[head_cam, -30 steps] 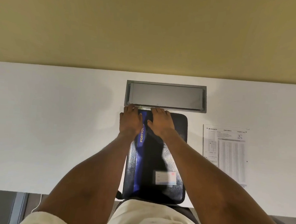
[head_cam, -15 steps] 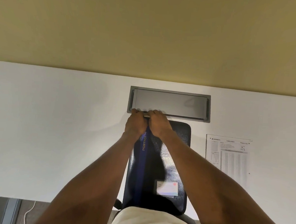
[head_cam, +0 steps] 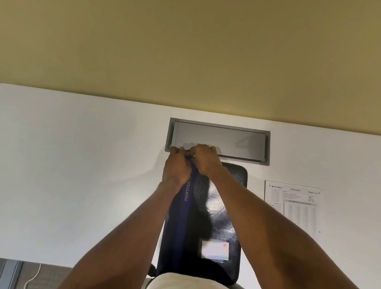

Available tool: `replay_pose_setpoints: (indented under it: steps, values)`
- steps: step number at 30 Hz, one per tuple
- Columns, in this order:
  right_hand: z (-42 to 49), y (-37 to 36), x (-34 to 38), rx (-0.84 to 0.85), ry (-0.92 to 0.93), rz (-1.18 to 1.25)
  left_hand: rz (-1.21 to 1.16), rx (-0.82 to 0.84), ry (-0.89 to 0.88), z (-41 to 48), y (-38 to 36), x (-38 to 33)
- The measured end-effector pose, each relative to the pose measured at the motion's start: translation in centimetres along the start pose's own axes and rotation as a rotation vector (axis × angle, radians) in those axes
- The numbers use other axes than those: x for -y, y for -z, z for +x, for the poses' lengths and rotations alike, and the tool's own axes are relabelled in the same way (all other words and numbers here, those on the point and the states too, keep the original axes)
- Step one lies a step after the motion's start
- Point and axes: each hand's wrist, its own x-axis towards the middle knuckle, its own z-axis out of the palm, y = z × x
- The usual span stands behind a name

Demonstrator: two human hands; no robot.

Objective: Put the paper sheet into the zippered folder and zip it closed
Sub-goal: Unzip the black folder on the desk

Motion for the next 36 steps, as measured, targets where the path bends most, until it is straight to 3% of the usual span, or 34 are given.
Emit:
replay_pose_setpoints:
  steps: [5, 11, 22, 26, 32, 36]
  values:
    - [0.1, 1.1, -1.1, 0.038, -0.072, 0.41, -0.036, -0.037, -0.038, -0.7, 0.4, -0.2]
    - [0.7, 2.1, -1.1, 0.057, -0.027, 0.441, -0.038, -0.054, -0.055, -1.1, 0.6, -0.1]
    - [1.1, 2.6, -0.9, 0.109, 0.208, 0.039, -0.092, -0.085, -0.029, -1.0, 0.8, -0.1]
    - [0.9, 2.6, -1.1, 0.078, 0.306, -0.084, -0.108, -0.102, -0.021, -1.2, 1.1, -0.1]
    - [0.6, 2.4, -1.4, -0.015, 0.486, -0.474, -0.092, -0.111, -0.035, -1.4, 1.4, -0.2]
    - [0.3, 2.3, -1.8, -0.076, 0.516, -0.587, -0.088, -0.119, -0.056, -1.5, 1.6, -0.3]
